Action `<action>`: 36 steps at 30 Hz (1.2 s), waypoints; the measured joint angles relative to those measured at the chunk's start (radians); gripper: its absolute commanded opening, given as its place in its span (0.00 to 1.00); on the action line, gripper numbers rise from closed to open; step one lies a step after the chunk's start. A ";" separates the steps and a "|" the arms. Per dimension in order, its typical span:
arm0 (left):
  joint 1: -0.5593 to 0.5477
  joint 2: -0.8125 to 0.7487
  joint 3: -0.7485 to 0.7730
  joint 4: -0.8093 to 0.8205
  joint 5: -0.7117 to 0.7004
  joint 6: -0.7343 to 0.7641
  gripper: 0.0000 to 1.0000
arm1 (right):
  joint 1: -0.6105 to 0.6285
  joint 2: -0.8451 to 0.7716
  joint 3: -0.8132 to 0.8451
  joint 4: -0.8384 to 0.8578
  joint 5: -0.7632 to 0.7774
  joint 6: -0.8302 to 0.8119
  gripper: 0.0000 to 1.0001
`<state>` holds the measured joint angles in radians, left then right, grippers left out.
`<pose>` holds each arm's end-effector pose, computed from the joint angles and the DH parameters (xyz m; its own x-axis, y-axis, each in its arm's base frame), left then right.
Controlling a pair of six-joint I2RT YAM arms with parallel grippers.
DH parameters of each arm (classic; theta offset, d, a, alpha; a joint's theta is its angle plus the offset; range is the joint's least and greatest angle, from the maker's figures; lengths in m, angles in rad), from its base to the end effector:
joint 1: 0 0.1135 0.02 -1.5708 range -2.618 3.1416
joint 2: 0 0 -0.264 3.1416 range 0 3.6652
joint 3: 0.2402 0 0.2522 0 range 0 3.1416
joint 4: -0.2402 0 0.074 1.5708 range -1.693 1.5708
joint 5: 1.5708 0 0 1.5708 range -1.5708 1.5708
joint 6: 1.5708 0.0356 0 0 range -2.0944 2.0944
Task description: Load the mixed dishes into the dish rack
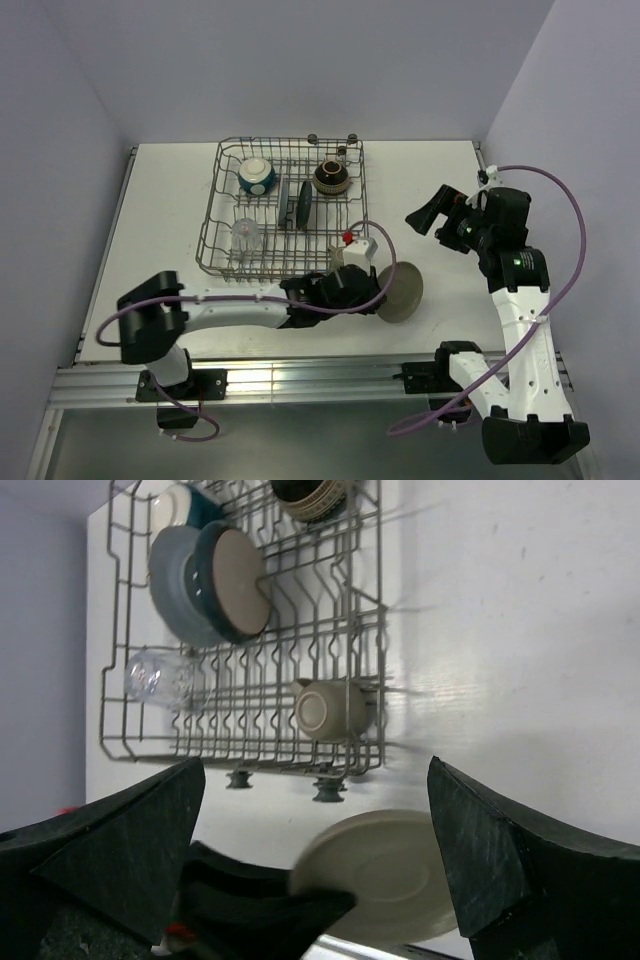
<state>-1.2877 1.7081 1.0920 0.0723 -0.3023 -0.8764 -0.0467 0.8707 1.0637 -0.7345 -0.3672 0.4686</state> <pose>0.1172 -0.3649 0.2266 -0.7422 -0.0750 -0.6660 0.4300 0.7089 -0.5590 0.1711 0.0048 0.3660 -0.5785 0.4490 -0.6810 -0.0028 0.8338 0.5521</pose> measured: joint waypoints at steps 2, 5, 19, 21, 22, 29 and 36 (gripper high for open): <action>0.006 -0.087 0.000 -0.043 0.021 0.010 0.00 | 0.000 -0.017 -0.009 -0.007 -0.034 -0.009 1.00; 0.027 -0.222 0.001 -0.097 0.065 0.024 0.00 | 0.000 -0.027 -0.039 -0.010 -0.106 -0.022 1.00; 0.330 -0.618 -0.244 -0.106 0.349 -0.027 0.00 | 0.003 -0.125 -0.172 0.080 -0.501 -0.014 0.89; 0.332 -0.626 -0.256 -0.092 0.384 -0.036 0.00 | 0.007 -0.137 -0.201 0.117 -0.552 0.006 0.88; 0.333 -0.630 -0.259 -0.084 0.404 -0.042 0.00 | 0.008 -0.141 -0.209 0.131 -0.570 0.014 0.88; 0.338 -0.649 -0.291 0.011 0.499 -0.091 0.00 | 0.026 -0.152 -0.235 0.224 -0.640 0.055 0.81; 0.339 -0.653 -0.316 0.106 0.568 -0.138 0.00 | 0.184 -0.140 -0.266 0.344 -0.613 0.144 0.22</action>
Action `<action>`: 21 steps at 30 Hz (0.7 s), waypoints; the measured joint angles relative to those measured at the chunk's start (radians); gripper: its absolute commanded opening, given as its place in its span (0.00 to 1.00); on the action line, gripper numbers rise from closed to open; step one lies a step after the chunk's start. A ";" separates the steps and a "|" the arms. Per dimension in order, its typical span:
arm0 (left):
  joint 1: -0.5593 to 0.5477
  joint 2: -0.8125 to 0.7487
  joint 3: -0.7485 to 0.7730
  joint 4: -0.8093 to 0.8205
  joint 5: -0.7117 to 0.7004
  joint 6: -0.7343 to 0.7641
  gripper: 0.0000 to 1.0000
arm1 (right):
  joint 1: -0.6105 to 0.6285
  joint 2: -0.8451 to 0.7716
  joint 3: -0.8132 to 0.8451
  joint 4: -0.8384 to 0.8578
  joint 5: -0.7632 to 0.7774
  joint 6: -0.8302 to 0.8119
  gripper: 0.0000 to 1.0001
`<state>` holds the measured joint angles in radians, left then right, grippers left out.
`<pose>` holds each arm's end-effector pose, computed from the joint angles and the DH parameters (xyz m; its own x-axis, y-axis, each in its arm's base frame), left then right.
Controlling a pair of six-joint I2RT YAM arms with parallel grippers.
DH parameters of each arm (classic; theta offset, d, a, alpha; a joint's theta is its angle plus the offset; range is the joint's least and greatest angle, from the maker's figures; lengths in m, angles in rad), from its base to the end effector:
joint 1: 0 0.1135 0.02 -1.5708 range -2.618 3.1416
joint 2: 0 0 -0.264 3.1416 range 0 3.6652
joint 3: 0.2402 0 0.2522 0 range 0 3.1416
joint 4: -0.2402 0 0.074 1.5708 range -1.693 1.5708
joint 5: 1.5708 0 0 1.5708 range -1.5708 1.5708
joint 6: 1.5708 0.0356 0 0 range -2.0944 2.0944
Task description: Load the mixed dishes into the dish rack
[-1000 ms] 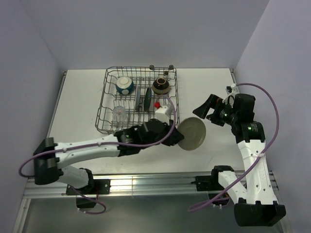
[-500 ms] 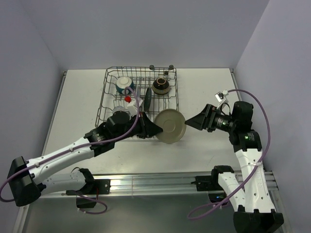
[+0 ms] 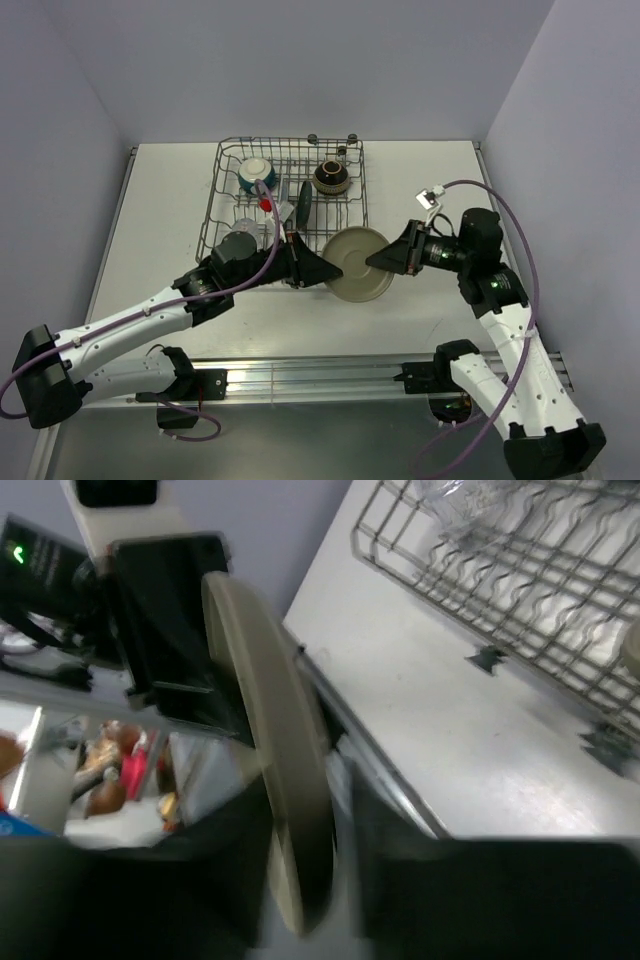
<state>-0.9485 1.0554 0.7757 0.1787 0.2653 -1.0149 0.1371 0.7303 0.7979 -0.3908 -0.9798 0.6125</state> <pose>0.1380 -0.2083 0.3223 -0.8262 -0.2545 -0.5026 0.4441 0.2546 -0.8590 0.1472 0.0501 0.3362 -0.7496 0.2200 -0.6242 -0.5196 0.3885 0.7609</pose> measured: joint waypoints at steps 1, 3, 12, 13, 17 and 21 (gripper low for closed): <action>0.000 0.000 -0.002 0.003 0.002 0.000 0.00 | 0.058 0.008 0.002 0.018 0.020 0.010 0.00; 0.020 -0.018 -0.013 -0.023 0.029 -0.023 0.54 | 0.129 0.022 0.013 0.031 0.086 0.000 0.00; 0.012 -0.111 0.058 -0.276 -0.306 -0.020 0.99 | 0.261 0.123 0.050 -0.007 0.318 0.024 0.00; 0.012 -0.133 0.061 -0.322 -0.357 -0.023 0.99 | 0.261 0.139 0.055 -0.020 0.351 0.024 0.00; 0.012 -0.177 0.108 -0.533 -0.594 -0.031 0.99 | 0.263 0.210 0.127 -0.092 0.495 0.015 0.00; 0.012 -0.120 0.190 -0.710 -0.776 -0.027 0.99 | 0.267 0.325 0.270 -0.151 0.677 0.003 0.00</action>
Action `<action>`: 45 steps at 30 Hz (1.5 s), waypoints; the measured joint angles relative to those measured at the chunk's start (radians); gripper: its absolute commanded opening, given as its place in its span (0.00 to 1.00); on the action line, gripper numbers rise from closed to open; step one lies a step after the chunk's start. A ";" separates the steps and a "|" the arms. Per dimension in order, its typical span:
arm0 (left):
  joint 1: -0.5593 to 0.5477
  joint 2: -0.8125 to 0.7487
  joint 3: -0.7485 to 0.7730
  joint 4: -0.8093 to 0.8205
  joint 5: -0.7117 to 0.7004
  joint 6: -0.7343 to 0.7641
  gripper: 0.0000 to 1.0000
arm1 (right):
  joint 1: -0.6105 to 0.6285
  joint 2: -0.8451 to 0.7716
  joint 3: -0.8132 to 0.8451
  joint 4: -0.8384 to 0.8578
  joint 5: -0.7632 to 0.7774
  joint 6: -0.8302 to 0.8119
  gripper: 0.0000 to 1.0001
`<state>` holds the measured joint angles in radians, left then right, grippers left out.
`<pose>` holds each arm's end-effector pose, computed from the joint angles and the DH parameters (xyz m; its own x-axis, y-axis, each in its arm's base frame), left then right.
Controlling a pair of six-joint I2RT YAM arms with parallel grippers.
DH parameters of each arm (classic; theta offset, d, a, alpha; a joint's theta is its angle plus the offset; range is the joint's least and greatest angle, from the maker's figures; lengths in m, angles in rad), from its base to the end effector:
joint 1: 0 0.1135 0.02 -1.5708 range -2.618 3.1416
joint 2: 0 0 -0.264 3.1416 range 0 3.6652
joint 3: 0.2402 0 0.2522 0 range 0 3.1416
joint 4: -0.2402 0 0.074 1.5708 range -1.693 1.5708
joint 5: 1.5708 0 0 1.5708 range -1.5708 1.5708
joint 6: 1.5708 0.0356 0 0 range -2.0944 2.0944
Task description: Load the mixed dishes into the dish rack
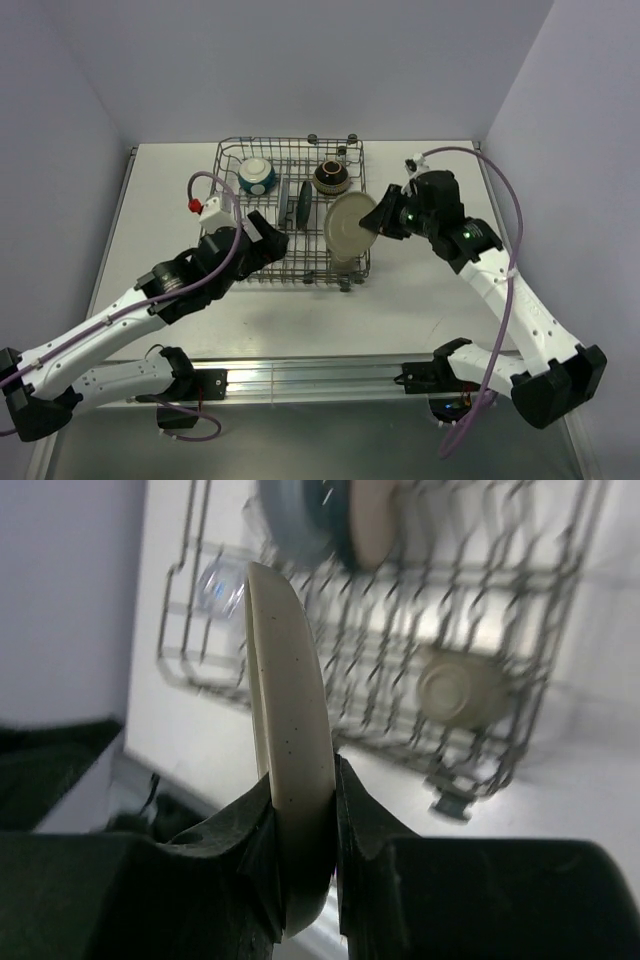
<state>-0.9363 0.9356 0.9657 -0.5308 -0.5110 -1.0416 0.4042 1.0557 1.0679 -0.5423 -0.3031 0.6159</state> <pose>0.1317 -0.1496 0.3429 -0.5305 -0.5494 -0.6455 -0.0194 0.7692 -0.6387 0.2048 0.0992 0.3516 -0.7331 0.2861 -0.6170 -0.2311 0.7485 0.6216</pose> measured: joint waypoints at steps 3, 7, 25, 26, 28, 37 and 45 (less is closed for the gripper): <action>0.000 0.067 0.034 -0.076 -0.082 0.005 0.99 | 0.010 0.111 0.117 -0.031 0.150 -0.006 0.00; 0.000 0.078 0.019 -0.108 -0.120 0.035 0.99 | 0.032 0.279 0.273 -0.092 0.319 -0.007 0.00; 0.012 -0.019 -0.063 -0.050 -0.132 0.115 0.99 | 0.172 0.907 0.830 -0.331 0.688 -0.028 0.00; 0.013 -0.019 -0.068 -0.048 -0.130 0.116 0.99 | 0.177 0.921 0.840 -0.334 0.693 -0.030 0.00; 0.013 -0.021 -0.077 -0.040 -0.129 0.117 0.99 | 0.188 0.952 0.859 -0.344 0.710 -0.034 0.00; 0.021 -0.036 -0.085 -0.032 -0.120 0.121 0.99 | 0.221 1.030 0.883 -0.362 0.745 -0.038 0.00; 0.026 -0.048 -0.089 -0.027 -0.114 0.121 0.99 | 0.238 1.108 0.955 -0.373 0.765 -0.050 0.00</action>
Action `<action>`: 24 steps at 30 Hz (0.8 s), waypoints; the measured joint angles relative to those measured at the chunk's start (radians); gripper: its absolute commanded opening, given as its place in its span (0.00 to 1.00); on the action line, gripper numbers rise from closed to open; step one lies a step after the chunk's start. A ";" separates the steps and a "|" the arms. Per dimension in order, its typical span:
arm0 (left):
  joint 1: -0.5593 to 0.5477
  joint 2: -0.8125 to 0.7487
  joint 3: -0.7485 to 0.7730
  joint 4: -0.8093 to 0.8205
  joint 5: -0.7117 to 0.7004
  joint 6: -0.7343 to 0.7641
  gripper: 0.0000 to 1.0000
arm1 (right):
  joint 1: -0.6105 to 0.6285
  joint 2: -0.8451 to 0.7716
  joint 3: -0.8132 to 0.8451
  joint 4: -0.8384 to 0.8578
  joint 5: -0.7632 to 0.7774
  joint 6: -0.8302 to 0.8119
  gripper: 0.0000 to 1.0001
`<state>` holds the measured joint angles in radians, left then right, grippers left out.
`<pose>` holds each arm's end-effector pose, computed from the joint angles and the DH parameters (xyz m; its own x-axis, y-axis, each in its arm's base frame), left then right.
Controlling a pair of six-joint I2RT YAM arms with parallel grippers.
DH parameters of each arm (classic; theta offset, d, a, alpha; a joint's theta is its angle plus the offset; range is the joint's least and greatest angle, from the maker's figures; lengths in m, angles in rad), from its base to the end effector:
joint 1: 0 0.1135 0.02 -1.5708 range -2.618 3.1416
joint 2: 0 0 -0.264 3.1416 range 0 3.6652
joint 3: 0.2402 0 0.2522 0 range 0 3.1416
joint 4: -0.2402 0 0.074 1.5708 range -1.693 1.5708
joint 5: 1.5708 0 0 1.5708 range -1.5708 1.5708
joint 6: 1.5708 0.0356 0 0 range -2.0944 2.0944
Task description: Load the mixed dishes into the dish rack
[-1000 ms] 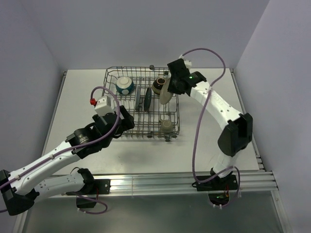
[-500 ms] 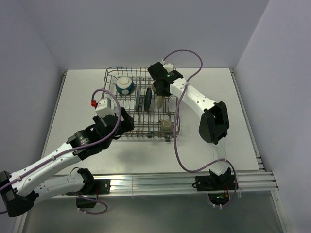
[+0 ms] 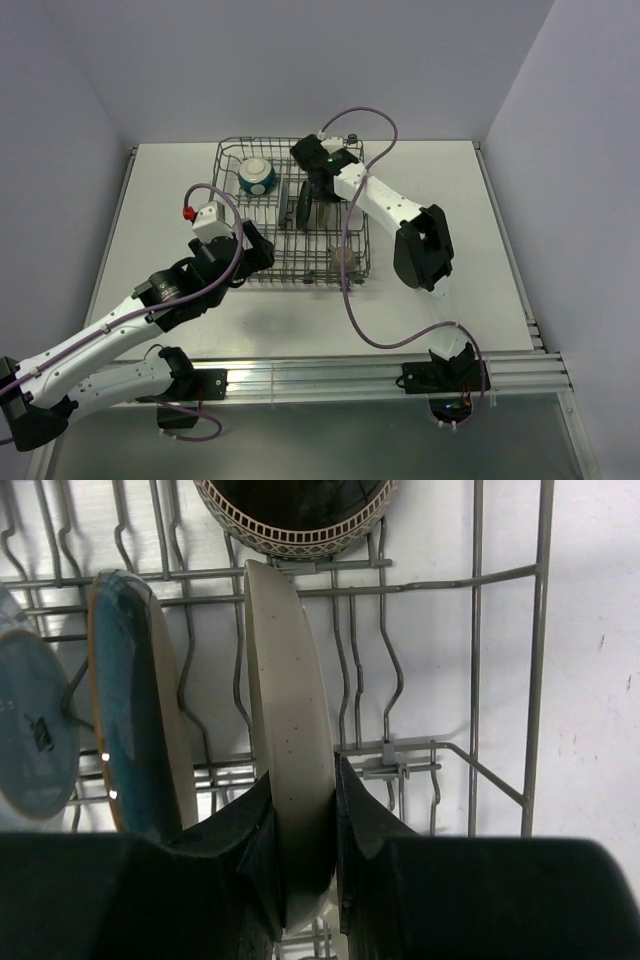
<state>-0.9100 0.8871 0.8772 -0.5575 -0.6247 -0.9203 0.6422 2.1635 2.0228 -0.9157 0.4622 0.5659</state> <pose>0.1303 -0.1337 0.3204 -0.4685 -0.4491 -0.7608 -0.0580 0.8749 -0.4807 0.3863 0.2691 0.2654 -0.7817 0.0146 -0.6235 0.0696 0.9955 -0.0639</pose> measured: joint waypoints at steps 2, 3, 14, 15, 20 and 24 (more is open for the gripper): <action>0.001 0.000 -0.006 0.000 0.000 0.000 0.99 | 0.002 0.024 0.023 -0.011 0.009 -0.003 0.00; 0.002 0.000 -0.008 0.000 0.001 0.000 0.99 | 0.004 0.035 0.033 -0.017 0.013 -0.003 0.00; 0.008 0.000 -0.010 0.000 0.011 0.000 0.99 | 0.022 0.101 0.094 -0.050 0.039 -0.010 0.10; 0.008 0.000 -0.010 0.000 0.013 0.000 0.99 | 0.022 0.101 0.094 -0.050 0.039 -0.009 0.19; 0.009 0.000 -0.010 0.000 0.023 -0.001 0.99 | 0.023 0.101 0.094 -0.047 0.038 -0.006 0.41; 0.010 0.000 -0.010 0.000 0.029 -0.002 0.99 | 0.023 0.101 0.096 -0.049 0.042 -0.003 0.72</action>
<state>-0.8997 0.8871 0.8677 -0.5575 -0.5957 -0.9218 0.6651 2.2642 2.1189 -0.9649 0.5041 0.5625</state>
